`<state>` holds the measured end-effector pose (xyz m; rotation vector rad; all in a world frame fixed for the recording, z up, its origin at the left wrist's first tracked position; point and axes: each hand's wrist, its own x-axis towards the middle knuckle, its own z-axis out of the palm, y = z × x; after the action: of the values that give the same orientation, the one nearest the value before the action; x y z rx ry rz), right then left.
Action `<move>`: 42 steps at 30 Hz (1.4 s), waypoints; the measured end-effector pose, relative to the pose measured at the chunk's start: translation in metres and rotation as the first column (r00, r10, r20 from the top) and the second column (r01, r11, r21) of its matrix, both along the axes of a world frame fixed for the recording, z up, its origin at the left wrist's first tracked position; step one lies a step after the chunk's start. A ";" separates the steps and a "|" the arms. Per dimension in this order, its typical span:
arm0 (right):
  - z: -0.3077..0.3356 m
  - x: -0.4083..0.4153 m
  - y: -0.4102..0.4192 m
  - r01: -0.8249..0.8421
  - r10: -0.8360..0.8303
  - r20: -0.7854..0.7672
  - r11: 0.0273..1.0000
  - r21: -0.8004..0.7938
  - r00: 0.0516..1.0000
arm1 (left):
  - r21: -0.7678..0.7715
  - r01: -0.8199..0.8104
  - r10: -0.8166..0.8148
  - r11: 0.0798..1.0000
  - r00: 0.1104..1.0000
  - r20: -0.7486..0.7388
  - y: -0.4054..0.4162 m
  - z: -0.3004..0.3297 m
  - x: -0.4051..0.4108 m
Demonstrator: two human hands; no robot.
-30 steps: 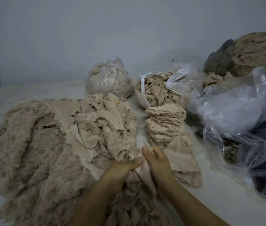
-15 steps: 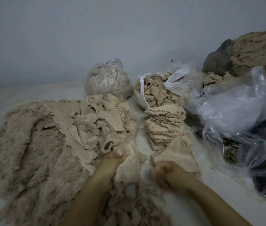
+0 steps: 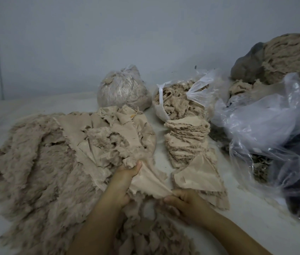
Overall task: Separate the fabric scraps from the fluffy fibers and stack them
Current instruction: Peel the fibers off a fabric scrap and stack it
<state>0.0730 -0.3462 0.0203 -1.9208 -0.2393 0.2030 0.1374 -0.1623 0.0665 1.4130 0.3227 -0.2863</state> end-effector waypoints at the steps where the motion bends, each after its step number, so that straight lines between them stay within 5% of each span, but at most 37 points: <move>1: 0.000 -0.002 -0.001 -0.022 0.023 0.024 0.999 -0.030 0.999 | 0.007 -0.021 0.021 1.000 0.999 -0.031 -0.001 -0.002 0.000; 9: -0.011 -0.018 -0.020 -0.124 0.149 0.063 0.947 -0.297 0.987 | -0.073 -0.030 0.031 0.997 0.999 0.011 0.001 0.003 0.010; 12: -0.002 -0.013 -0.014 0.003 0.101 0.266 0.932 -0.361 0.959 | -0.066 0.122 -0.123 0.990 0.992 -0.003 -0.007 0.005 0.002; 14: 0.005 -0.006 -0.006 0.154 -0.095 0.276 0.967 -0.202 0.956 | -0.075 0.204 -0.205 0.976 0.979 -0.007 -0.014 0.001 -0.003; 18: 0.011 0.012 0.019 0.332 -0.340 -0.006 0.913 0.236 0.940 | 0.020 0.261 -0.261 0.965 0.965 0.013 -0.024 -0.003 -0.013; 24: 0.012 0.023 0.022 0.635 -0.702 0.013 0.652 0.413 0.712 | 0.009 0.116 -0.117 0.993 0.987 0.115 -0.015 -0.009 -0.015; 31: 0.022 0.027 0.021 0.598 -0.651 0.041 0.718 0.357 0.758 | -0.124 0.248 -0.249 0.961 0.969 0.012 -0.009 -0.010 -0.012; 34: 0.033 0.039 0.006 0.663 -0.717 0.020 0.655 0.363 0.697 | -0.236 0.315 -0.319 0.919 0.948 0.025 -0.011 -0.010 -0.011; 39: 0.033 0.046 -0.045 0.792 -0.752 0.289 0.609 -0.040 0.593 | -0.319 0.197 -0.224 0.927 0.973 -0.049 -0.007 -0.016 -0.005; 42: 0.028 0.034 -0.023 0.676 -0.632 0.339 0.736 -0.019 0.697 | -0.286 0.214 -0.234 0.934 0.971 -0.038 -0.015 -0.017 -0.008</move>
<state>0.1066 -0.3693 0.0486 -2.0526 0.2813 -0.5919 0.1294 -0.1776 0.0490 1.1603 0.1697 -0.5506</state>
